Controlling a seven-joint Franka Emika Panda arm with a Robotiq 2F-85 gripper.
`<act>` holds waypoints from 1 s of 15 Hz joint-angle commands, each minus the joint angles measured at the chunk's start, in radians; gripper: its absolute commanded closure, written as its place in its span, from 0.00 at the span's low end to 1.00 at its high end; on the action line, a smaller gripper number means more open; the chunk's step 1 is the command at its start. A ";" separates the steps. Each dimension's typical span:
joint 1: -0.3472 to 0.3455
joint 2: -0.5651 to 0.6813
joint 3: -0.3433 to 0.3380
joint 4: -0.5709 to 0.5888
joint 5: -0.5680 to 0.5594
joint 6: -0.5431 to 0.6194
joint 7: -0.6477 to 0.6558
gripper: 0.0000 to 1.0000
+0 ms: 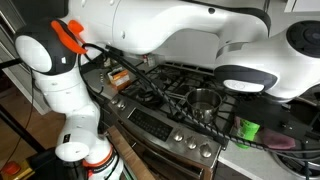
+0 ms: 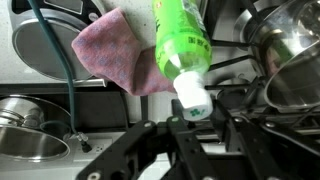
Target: Put the white lid on the green bottle.
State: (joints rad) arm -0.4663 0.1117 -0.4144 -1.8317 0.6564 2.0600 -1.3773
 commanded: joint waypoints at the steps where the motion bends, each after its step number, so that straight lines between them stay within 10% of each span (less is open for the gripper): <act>1: -0.012 0.010 0.011 0.002 0.018 0.013 -0.024 0.92; 15: -0.017 0.022 0.018 0.007 0.026 0.011 -0.062 0.92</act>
State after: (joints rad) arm -0.4675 0.1197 -0.4049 -1.8312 0.6572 2.0604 -1.4027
